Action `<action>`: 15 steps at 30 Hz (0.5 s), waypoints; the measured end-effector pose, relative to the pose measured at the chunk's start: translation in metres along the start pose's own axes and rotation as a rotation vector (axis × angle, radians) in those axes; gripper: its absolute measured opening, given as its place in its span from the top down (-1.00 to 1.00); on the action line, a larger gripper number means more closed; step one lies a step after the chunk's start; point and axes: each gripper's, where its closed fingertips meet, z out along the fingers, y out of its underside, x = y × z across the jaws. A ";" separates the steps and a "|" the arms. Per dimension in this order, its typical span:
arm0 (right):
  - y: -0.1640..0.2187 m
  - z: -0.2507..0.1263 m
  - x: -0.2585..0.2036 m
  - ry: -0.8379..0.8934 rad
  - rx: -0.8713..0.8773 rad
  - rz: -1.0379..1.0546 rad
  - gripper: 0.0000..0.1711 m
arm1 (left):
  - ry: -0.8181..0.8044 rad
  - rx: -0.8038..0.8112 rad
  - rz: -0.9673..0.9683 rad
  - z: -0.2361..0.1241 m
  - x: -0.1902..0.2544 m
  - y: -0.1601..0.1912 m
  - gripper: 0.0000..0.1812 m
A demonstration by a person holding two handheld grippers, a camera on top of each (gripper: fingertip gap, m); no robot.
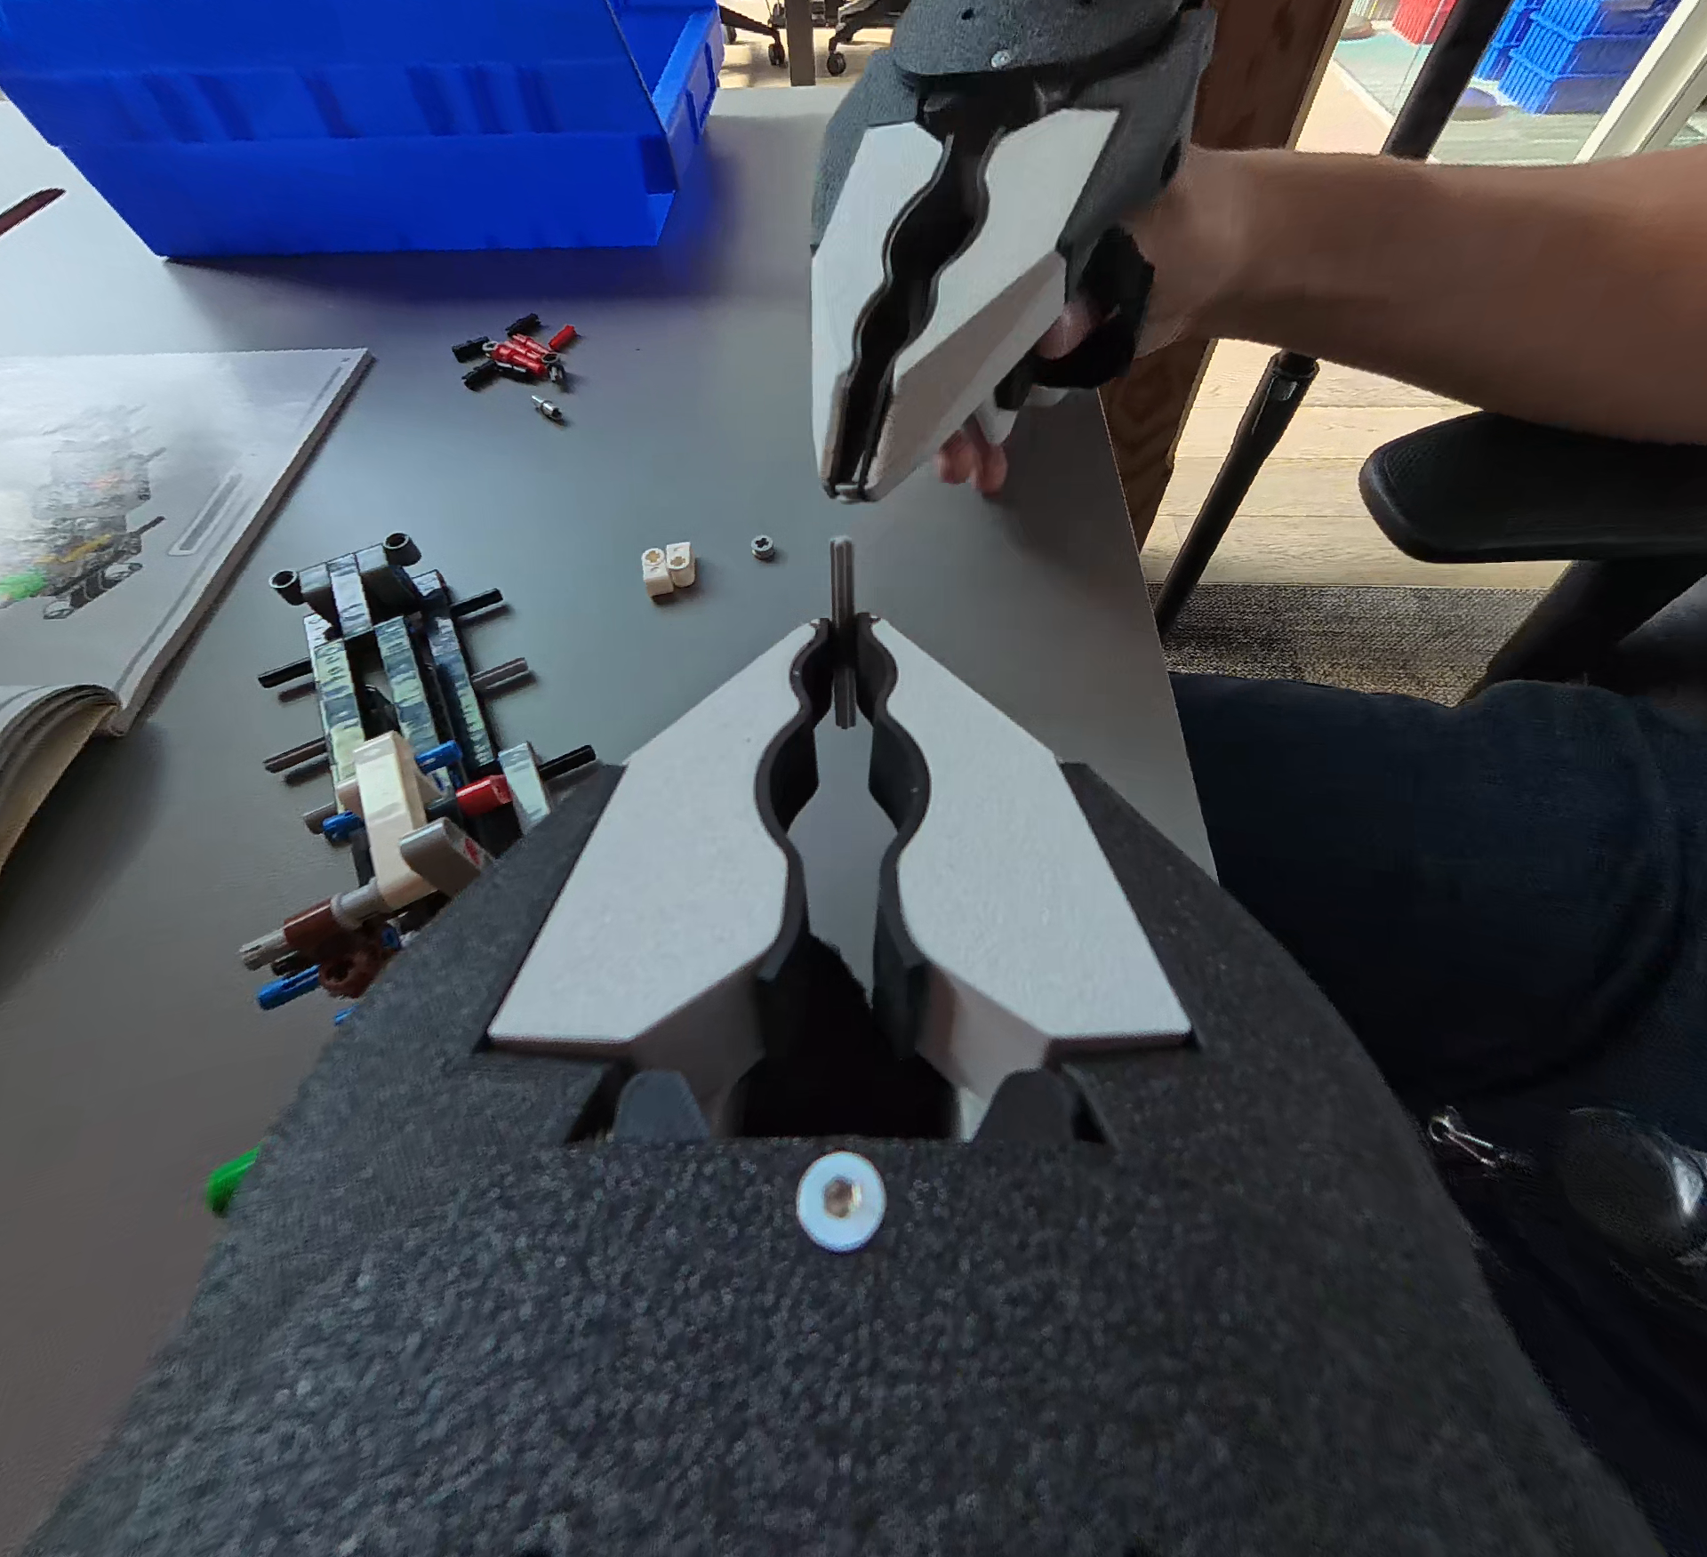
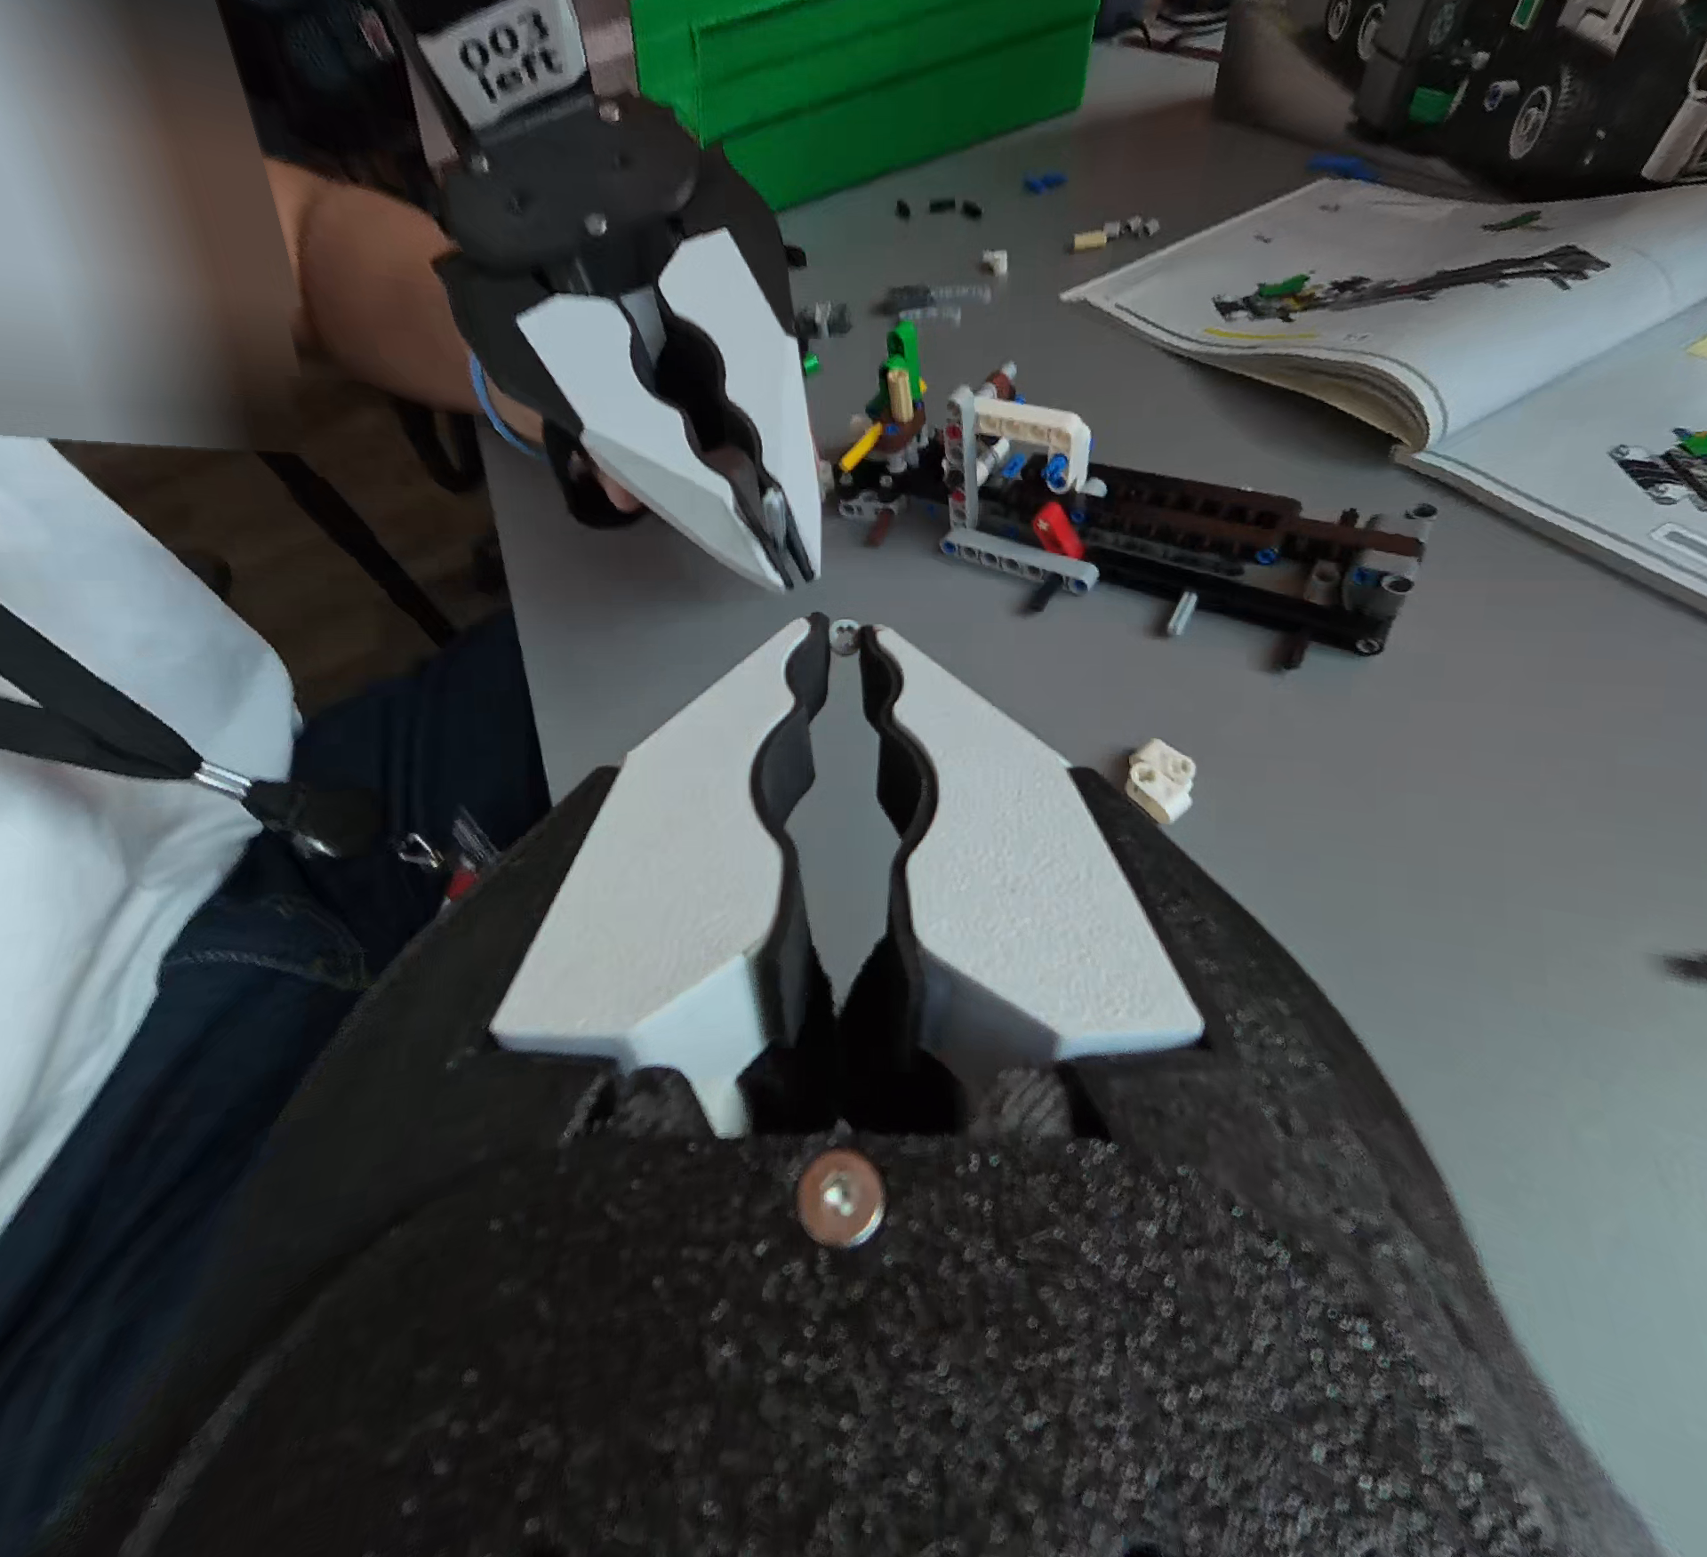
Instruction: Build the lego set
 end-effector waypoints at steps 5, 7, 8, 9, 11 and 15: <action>-0.022 0.015 -0.011 0.046 0.144 0.159 0.94 | -0.079 -0.001 0.088 0.001 -0.002 0.000 0.97; -0.025 0.013 -0.013 0.089 0.186 0.182 0.94 | -0.122 -0.014 0.142 0.002 -0.003 0.001 0.97; -0.025 0.012 -0.014 0.109 0.196 0.176 0.94 | -0.144 -0.024 0.172 0.002 -0.003 0.003 0.97; -0.024 0.012 -0.016 0.119 0.194 0.165 0.94 | -0.169 -0.040 0.199 0.003 -0.004 0.005 0.97; -0.020 0.013 -0.016 0.162 0.180 0.145 0.94 | -0.208 -0.056 0.243 0.004 -0.006 0.007 0.97; -0.013 0.021 -0.018 0.240 0.155 0.097 0.94 | -0.252 -0.071 0.305 0.005 -0.005 0.009 0.97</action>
